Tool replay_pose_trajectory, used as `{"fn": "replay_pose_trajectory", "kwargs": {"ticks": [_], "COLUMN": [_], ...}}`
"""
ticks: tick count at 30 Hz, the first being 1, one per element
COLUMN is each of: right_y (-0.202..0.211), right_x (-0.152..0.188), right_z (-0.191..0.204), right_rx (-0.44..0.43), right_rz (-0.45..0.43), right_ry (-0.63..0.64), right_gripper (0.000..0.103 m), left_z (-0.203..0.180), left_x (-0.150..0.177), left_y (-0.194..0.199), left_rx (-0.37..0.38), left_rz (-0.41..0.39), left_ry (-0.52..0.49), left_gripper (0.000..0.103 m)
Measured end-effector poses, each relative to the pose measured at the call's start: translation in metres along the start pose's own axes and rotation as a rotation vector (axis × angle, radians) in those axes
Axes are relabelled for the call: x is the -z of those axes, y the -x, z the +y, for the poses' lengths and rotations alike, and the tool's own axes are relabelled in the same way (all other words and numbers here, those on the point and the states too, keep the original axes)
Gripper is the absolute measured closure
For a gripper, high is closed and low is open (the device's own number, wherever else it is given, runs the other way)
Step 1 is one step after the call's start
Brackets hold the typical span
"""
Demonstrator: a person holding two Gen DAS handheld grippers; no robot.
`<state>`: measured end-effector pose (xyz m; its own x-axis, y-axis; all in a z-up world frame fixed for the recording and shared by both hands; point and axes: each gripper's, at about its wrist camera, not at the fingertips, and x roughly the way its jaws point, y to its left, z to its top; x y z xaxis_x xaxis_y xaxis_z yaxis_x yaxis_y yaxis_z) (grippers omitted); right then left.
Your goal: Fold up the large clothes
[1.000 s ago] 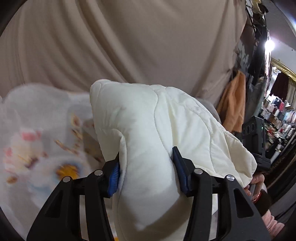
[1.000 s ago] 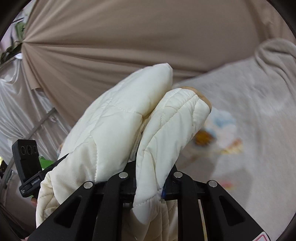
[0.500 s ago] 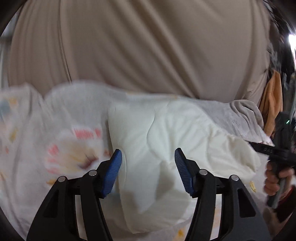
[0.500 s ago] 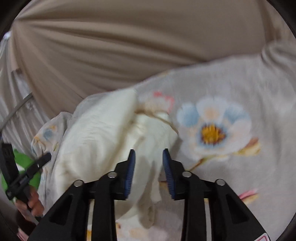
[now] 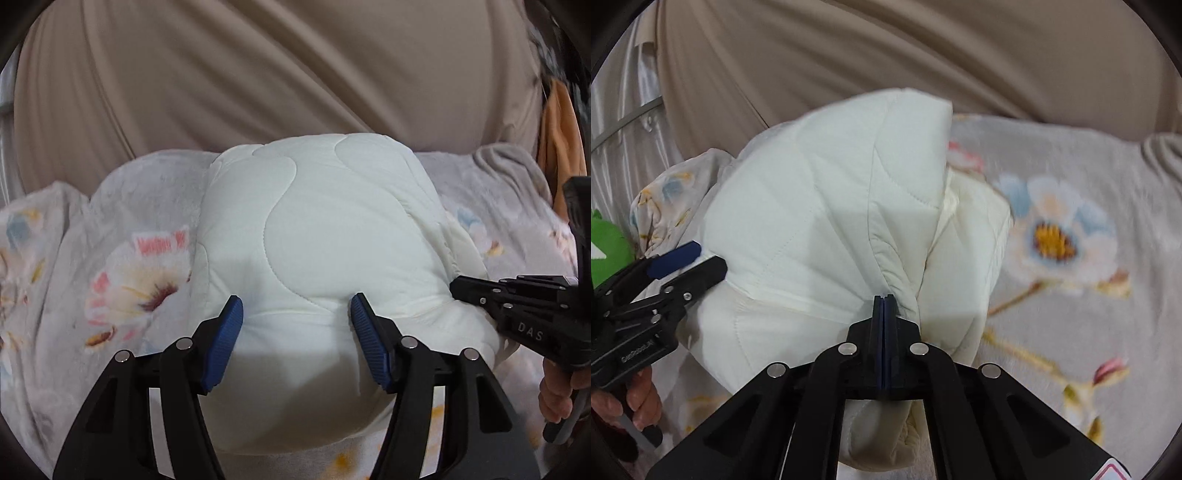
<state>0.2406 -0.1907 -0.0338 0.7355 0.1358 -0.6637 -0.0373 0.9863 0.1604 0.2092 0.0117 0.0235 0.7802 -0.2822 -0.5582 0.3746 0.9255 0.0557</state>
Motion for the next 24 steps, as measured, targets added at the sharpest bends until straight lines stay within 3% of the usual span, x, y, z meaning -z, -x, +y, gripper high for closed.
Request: {"fn": "replay_pose_trajectory", "kwargs": {"ticks": [8,13,18,24], "right_y": [-0.01,0.034,0.075,0.087], "right_x": [0.011,0.005,0.018,0.058], "right_z": [0.009,0.016,0.035,0.046], "right_rx": [0.051,0.04,0.108,0.158], "right_rz": [-0.044,-0.108,-0.146,-0.122], "right_ry": [0.032,-0.045,-0.02,-0.018], "right_gripper": [0.103,0.103,0.092,0.078], "left_z": [-0.018,-0.019,-0.031,-0.038], "left_x": [0.012,0.01,0.019,0.042], "left_y": [-0.004,0.018,0.044,0.062], "left_rx": [-0.106,-0.105,-0.123,-0.133], "left_rz": [-0.038,-0.025,-0.029,-0.009], "left_ry": [-0.002,0.055,0.036,0.048], "left_gripper": [0.041,0.03,0.025,0.018]}}
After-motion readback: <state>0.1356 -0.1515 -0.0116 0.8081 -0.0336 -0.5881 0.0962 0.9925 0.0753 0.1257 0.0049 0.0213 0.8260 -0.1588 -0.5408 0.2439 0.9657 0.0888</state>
